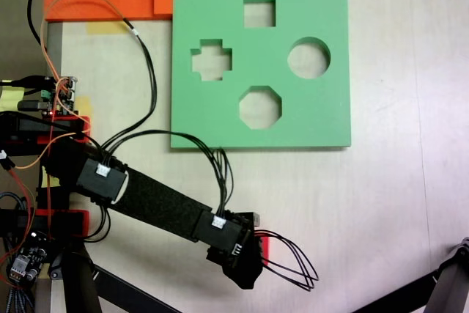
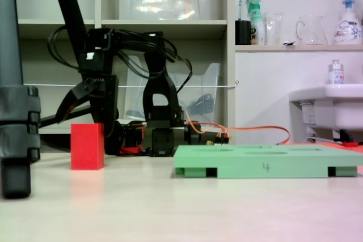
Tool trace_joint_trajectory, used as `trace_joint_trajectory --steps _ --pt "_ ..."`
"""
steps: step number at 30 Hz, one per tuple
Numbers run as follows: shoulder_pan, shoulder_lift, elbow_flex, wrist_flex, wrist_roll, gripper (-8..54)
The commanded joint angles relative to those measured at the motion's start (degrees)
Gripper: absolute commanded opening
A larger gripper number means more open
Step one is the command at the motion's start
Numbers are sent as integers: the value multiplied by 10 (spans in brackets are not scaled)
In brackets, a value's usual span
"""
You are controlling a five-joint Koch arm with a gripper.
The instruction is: Put the square block into the corresponding hole
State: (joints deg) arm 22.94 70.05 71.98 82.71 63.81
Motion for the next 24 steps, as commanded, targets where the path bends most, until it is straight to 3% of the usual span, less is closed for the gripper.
trace_joint_trajectory --steps 1,4,7,17,21,24 --pt "7 5 -23 -19 10 521" --pt "5 -3 -23 -20 18 496" --pt "4 -10 -22 -16 40 368" --pt "12 -47 -28 38 69 327" --pt "13 -50 -32 64 67 234" --pt "10 -47 -33 77 58 232"
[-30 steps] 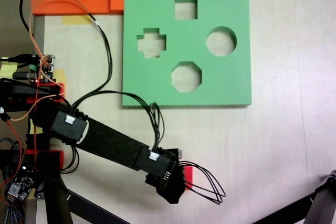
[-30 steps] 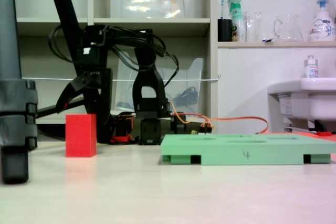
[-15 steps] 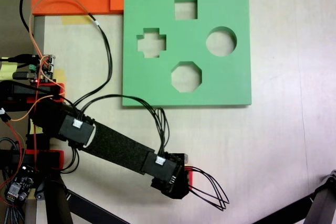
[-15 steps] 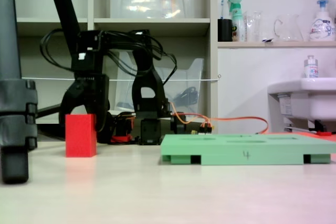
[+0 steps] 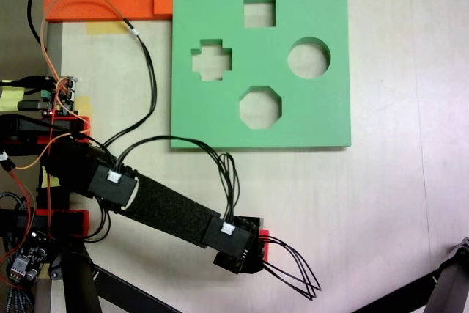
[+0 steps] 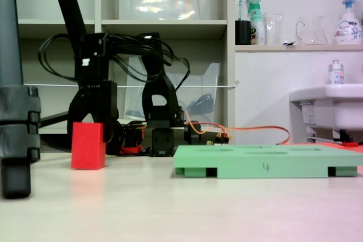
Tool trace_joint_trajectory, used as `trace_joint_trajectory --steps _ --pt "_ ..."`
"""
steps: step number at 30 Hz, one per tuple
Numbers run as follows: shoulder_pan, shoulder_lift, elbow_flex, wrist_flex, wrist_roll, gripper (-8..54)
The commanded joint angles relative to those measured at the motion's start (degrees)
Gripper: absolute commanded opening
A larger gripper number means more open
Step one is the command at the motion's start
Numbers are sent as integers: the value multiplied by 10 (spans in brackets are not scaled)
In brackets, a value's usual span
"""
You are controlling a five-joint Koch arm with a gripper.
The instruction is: Put the square block into the corresponding hole
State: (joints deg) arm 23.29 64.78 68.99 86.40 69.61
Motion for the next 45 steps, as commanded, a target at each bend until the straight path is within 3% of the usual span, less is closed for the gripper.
trace_joint_trajectory --steps 1,17,21,26,36,45 --pt "5 8 -3 41 0 232" --pt "-33 168 -67 164 25 149" --pt "-125 233 -59 185 104 139" --pt "-340 280 -38 180 342 138" --pt "-639 220 -47 3 644 139" --pt "-686 36 -260 9 679 139"
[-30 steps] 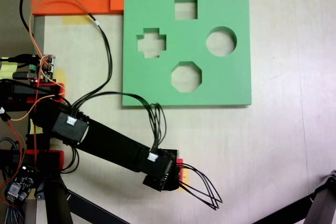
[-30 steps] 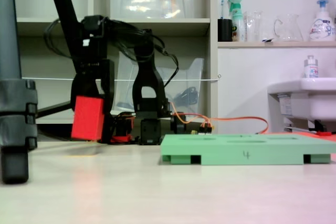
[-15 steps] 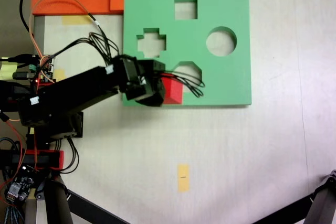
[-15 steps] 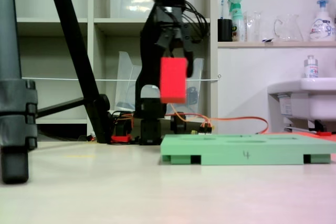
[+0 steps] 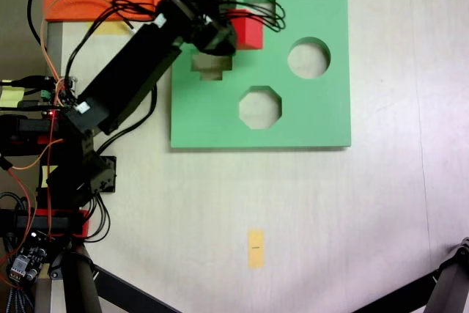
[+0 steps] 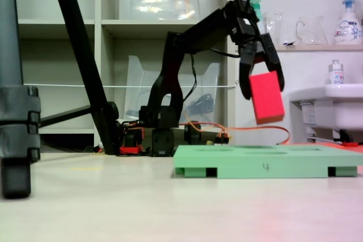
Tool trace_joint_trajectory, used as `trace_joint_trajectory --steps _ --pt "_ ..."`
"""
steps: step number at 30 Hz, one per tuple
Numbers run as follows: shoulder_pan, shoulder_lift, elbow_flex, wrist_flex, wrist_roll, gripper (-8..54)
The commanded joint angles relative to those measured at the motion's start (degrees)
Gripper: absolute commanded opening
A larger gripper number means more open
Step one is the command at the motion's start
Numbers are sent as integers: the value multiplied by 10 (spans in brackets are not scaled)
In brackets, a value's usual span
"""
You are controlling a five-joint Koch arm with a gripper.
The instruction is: Put the square block into the corresponding hole
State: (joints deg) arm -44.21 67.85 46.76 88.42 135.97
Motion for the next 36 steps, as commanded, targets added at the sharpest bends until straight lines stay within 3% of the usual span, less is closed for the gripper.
trace_joint_trajectory --steps 1,8,36 --pt "-12 -16 -59 -11 18 139" --pt "-30 -111 -160 -9 23 140" --pt "-49 -195 -216 -13 22 141"
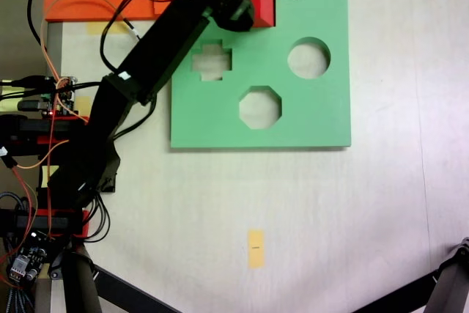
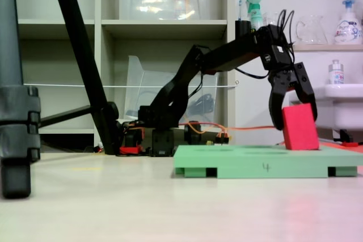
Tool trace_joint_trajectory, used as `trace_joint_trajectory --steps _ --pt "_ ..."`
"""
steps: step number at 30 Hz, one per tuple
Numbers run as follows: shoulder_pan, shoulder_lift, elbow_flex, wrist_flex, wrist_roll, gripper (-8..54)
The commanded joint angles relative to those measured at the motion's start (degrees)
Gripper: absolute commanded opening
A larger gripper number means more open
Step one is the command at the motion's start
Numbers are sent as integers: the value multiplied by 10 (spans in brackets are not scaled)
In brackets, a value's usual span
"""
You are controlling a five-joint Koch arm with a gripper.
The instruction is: Put the square block into the corresponding hole
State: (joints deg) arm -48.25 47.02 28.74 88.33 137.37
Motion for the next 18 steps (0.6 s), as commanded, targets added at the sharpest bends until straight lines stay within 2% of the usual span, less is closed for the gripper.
trace_joint_trajectory --steps 1,7,9,12,16,18 --pt "-10 11 -36 -12 9 142" --pt "-9 -14 -37 -14 7 147" --pt "-9 -26 -43 -18 5 178" --pt "-8 -40 -44 -31 6 250" --pt "-11 -52 -49 -56 7 419" --pt "-11 -51 -49 -56 20 471"
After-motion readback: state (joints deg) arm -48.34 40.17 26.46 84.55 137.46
